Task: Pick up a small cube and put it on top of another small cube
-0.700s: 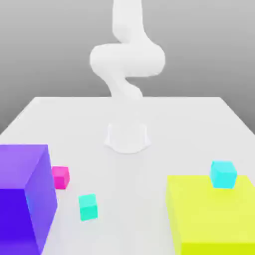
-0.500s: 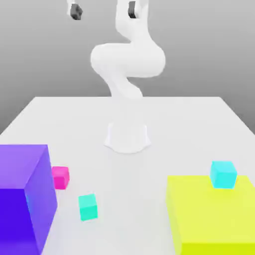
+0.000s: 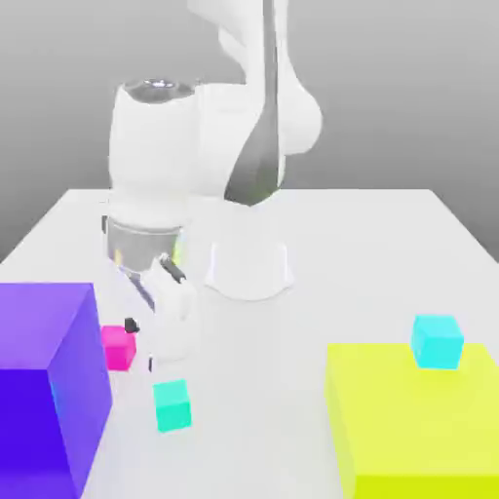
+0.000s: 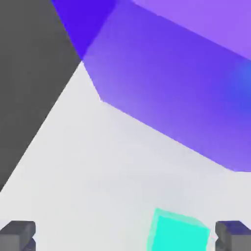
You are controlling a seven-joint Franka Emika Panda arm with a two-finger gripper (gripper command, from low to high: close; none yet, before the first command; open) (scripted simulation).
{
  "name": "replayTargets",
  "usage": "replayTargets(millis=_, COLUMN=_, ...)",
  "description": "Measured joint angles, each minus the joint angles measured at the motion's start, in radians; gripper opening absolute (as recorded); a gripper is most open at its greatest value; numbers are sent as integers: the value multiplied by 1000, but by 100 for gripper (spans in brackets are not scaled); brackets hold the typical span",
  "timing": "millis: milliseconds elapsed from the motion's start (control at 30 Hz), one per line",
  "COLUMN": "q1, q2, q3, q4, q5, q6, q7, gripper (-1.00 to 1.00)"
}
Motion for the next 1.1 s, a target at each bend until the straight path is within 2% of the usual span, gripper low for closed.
replayTargets(millis=100, q1=-5, q2=76, q3=8, q4=-29, q5=64, q6=62, q7=27, gripper=0)
replayTargets(millis=233, q1=11, q2=164, q3=-17, q4=-14, q5=32, q6=135, q7=63, gripper=0)
replayTargets(millis=400, q1=77, q2=279, q3=-96, q4=6, q5=-24, q6=225, q7=105, gripper=0)
replayTargets(millis=433, q1=93, q2=301, q3=-115, q4=9, q5=-32, q6=242, q7=110, gripper=-100)
replayTargets(millis=667, q1=96, q2=306, q3=-118, q4=10, q5=-35, q6=248, q7=112, gripper=-100)
replayTargets(millis=967, q1=30, q2=117, q3=-26, q4=-26, q5=71, q6=99, q7=34, gripper=-100)
replayTargets(millis=1033, q1=28, q2=75, q3=-24, q4=-37, q5=82, q6=64, q7=27, gripper=-100)
replayTargets(millis=1100, q1=9, q2=24, q3=-35, q4=-46, q5=52, q6=43, q7=88, gripper=-100)
